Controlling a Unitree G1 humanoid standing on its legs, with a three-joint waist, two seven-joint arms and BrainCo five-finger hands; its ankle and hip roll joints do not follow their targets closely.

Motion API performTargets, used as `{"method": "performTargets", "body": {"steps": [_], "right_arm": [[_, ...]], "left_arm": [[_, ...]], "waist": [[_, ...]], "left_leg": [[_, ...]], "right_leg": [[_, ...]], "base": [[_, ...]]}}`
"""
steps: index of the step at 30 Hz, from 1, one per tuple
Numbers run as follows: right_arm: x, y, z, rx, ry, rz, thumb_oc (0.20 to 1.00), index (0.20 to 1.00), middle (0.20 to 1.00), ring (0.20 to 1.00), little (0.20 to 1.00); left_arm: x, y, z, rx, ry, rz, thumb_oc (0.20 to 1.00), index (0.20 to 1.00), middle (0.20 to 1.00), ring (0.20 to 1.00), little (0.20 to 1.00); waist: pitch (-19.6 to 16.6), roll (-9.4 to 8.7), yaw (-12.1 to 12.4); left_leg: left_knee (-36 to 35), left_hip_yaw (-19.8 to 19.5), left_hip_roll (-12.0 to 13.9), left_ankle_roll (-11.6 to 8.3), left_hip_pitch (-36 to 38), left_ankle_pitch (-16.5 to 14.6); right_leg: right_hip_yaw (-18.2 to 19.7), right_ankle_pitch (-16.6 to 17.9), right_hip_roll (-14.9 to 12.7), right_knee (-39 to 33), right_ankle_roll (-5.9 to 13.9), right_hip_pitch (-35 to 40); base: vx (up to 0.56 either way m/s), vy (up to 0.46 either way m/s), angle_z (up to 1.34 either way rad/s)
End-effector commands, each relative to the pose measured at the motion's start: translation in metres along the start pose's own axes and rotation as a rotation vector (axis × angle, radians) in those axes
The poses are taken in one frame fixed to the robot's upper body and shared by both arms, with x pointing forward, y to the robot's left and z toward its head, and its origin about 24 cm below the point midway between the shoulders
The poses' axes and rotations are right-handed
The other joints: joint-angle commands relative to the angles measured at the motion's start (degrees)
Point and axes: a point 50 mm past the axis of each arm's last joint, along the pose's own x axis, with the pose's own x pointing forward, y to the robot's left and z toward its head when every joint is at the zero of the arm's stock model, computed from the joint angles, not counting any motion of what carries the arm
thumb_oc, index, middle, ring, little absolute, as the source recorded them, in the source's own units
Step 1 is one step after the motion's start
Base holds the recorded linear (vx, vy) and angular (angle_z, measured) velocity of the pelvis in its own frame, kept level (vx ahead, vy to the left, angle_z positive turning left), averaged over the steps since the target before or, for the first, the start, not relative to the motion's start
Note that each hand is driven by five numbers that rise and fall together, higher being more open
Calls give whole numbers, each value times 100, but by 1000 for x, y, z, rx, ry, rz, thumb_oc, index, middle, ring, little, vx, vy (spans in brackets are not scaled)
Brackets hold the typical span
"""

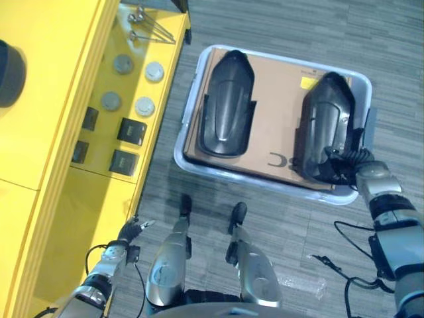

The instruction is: Move parts from the plastic box to the shelf.

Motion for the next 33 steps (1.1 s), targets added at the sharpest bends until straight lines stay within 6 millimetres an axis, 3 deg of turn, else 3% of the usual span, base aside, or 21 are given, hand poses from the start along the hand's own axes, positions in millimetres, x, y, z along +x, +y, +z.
{"method": "performTargets", "body": {"steps": [1, 5, 8, 10, 14, 20, 24, 26, 27, 30, 33], "right_arm": [[1, -25, -30, -142, 140, -117, 200, 200, 200, 200, 200], [0, -24, -34, -72, 59, -141, 200, 200, 200, 200, 200], [-3, -24, -25, -35, -56, -135, 200, 200, 200, 200, 200], [-11, -18, -13, -62, -196, -118, 200, 200, 200, 200, 200], [-23, -14, -5, -78, -324, -135, 200, 200, 200, 200, 200], [-52, -11, 14, -115, -560, -181, 200, 200, 200, 200, 200], [-68, -9, 37, -125, -705, -211, 200, 200, 200, 200, 200], [-82, -6, 53, -126, -817, -229, 200, 200, 200, 200, 200], [-98, -5, 68, -146, -958, -284, 200, 200, 200, 200, 200], [-113, -4, 80, -123, -1072, -297, 200, 200, 200, 200, 200], [-136, 6, 97, -45, -1243, -241, 200, 200, 200, 200, 200]], "left_arm": [[-2, 3, -6, 52, 4, -11, 1000, 1000, 1000, 1000, 1000], [-5, 6, -10, 48, -4, 0, 1000, 1000, 1000, 1000, 1000], [-9, 12, -15, 83, 8, 24, 1000, 1000, 1000, 1000, 1000], [-14, 20, -19, 115, 7, 57, 1000, 1000, 1000, 1000, 1000], [-16, 26, -8, 108, -51, 81, 1000, 1000, 1000, 1000, 1000], [-23, 22, 21, -66, -144, -20, 1000, 1000, 1000, 1000, 1000], [-25, 13, 51, -141, -255, -94, 1000, 1000, 1000, 1000, 1000], [-30, 6, 78, -178, -348, -155, 1000, 1000, 1000, 1000, 1000], [-41, -1, 109, -232, -462, -253, 1000, 1000, 1000, 1000, 1000], [-56, -9, 137, -263, -582, -367, 1000, 1000, 1000, 1000, 1000], [-82, -23, 180, -262, -792, -514, 1000, 1000, 1000, 1000, 1000]], "waist": [[-178, 8, 47], [-342, 28, 32], [-511, -8, 0], [-832, -136, -108], [-1195, -231, -198], [-1730, -309, -241], [-1915, -323, -283], [-1978, -326, -306], [-2031, -323, -308], [-2071, -325, -294], [-2163, -342, -285]], "left_leg": [[229, -201, -35, -13, -58, -471], [172, -203, -51, -33, 136, -494], [113, -169, -41, -68, 290, -494], [45, -34, 11, -116, 552, -500], [-6, 117, 60, -140, 787, -525], [-53, 313, 183, -186, 1108, -552], [-53, 400, 248, -201, 1201, -558], [-53, 429, 270, -197, 1257, -569], [-53, 437, 278, -177, 1296, -581], [-41, 434, 275, -155, 1341, -610], [-53, 424, 266, -139, 1386, -646]], "right_leg": [[-62, -787, -340, 622, 186, 26], [-90, -792, -357, 527, 179, 238], [-125, -769, -353, 436, 197, 391], [-140, -720, -315, 297, 234, 629], [-160, -696, -245, 153, 249, 873], [-208, -652, -157, -21, 283, 1218], [-200, -672, -137, -24, 288, 1314], [-198, -702, -130, -24, 277, 1381], [-212, -732, -135, -24, 266, 1429], [-228, -755, -138, -24, 271, 1489], [-243, -773, -148, -24, 294, 1529]], "base": [[-4, 5, 9], [-1, 3, 3], [0, 0, 0], [0, 0, 0], [2, -22, -2], [-28, -60, -7], [-25, -19, -11], [-58, -8, -18], [-66, -5, -18], [-37, -10, -8], [-11, -3, 0]]}}
